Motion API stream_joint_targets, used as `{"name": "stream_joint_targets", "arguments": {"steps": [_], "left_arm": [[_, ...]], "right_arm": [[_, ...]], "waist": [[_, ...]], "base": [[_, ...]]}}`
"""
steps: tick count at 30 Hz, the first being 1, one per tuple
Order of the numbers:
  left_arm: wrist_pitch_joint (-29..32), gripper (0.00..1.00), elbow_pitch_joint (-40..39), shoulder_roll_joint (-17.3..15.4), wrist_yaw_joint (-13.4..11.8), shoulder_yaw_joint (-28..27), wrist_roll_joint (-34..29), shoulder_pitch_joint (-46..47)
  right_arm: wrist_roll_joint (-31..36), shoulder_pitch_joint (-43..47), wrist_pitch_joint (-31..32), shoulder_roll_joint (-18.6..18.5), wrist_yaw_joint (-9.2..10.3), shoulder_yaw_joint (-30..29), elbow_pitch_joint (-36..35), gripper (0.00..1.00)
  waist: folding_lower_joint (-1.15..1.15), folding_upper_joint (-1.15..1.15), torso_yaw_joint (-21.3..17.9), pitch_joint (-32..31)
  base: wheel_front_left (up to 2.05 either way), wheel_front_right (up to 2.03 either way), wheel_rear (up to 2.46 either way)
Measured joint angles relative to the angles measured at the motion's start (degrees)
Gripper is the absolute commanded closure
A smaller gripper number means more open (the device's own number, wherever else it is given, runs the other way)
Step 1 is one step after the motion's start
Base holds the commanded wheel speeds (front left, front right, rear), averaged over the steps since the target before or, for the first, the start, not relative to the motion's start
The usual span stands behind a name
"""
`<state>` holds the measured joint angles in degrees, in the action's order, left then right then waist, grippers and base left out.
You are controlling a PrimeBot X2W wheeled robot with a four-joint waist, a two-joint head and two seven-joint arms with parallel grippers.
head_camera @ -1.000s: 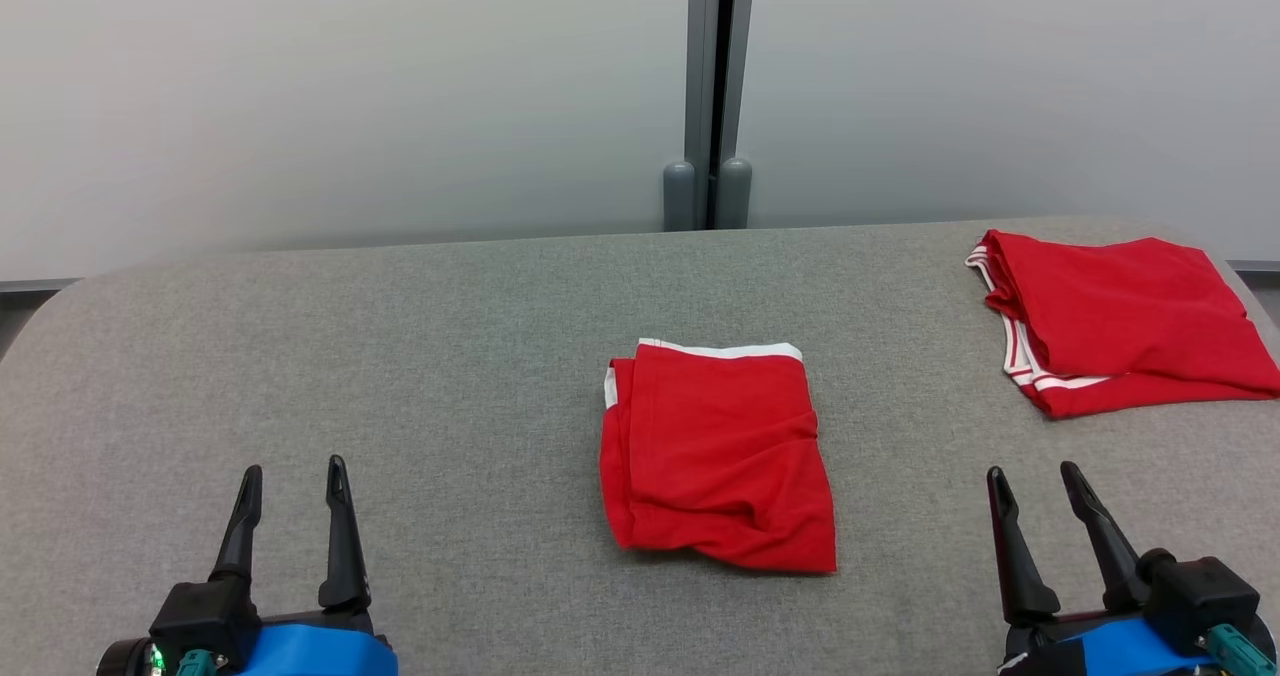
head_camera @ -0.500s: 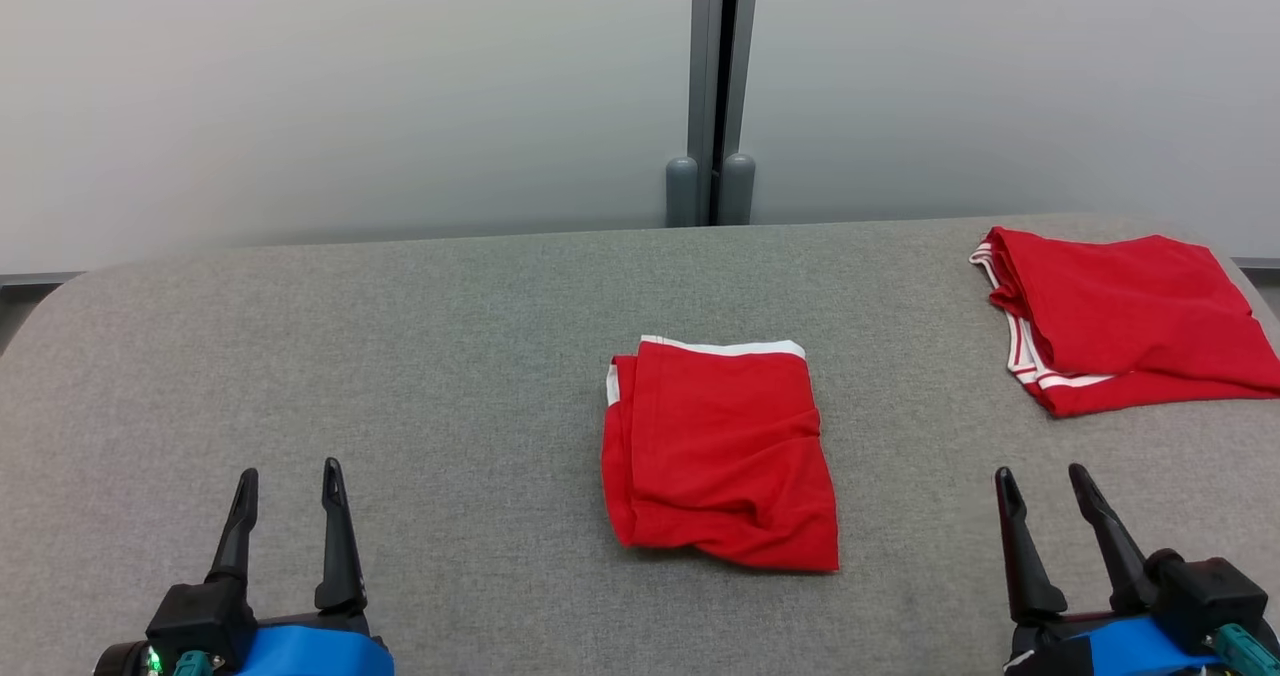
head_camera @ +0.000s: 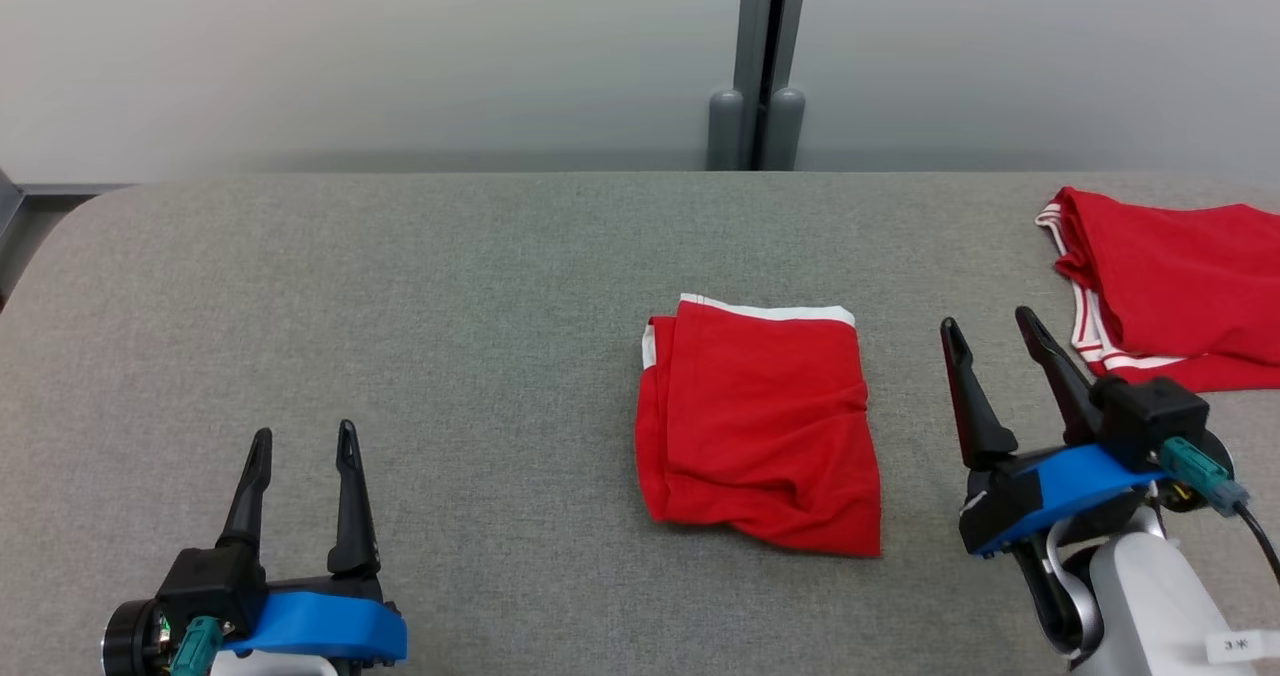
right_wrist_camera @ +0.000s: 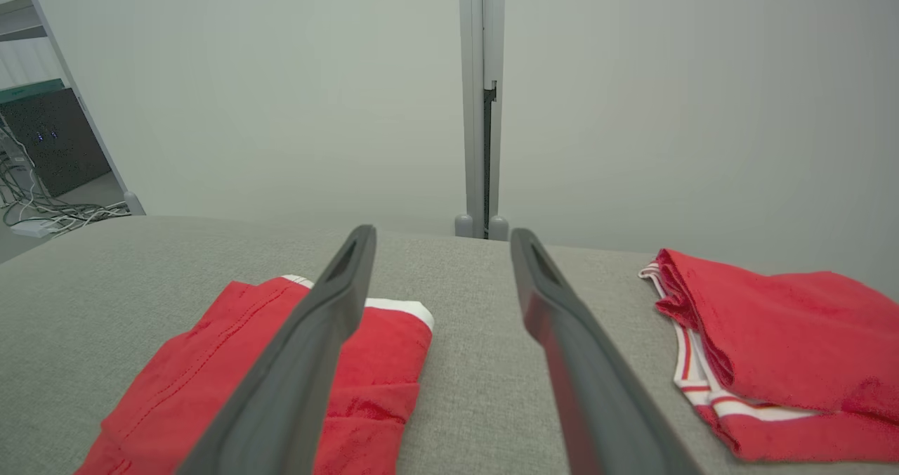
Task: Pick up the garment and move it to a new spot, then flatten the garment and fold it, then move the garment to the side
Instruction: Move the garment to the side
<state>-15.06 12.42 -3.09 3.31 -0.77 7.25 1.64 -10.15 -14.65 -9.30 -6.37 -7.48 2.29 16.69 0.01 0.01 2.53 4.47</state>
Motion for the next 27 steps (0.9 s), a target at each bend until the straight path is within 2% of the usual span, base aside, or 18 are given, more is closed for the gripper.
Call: {"name": "stream_joint_targets", "arguments": {"steps": [10, 27], "left_arm": [[0.0, 0.0, 0.53, 0.07, 0.09, 0.96, 0.6, 2.78], [0.0, 0.0, 0.87, 0.13, 0.19, 1.83, 1.01, 5.53]], "right_arm": [[-1.16, -7.07, 1.11, -1.14, 0.0, 4.44, 12.72, 0.0], [-3.12, -12.59, -2.16, 0.37, 0.0, 8.16, 32.96, 0.0]], "waist": [[0.0, 0.0, 3.43, 3.87], [-0.01, -0.01, 6.16, 8.13]], "base": [[0.0, 0.0, 0.0], [0.0, 0.0, 0.0]]}}
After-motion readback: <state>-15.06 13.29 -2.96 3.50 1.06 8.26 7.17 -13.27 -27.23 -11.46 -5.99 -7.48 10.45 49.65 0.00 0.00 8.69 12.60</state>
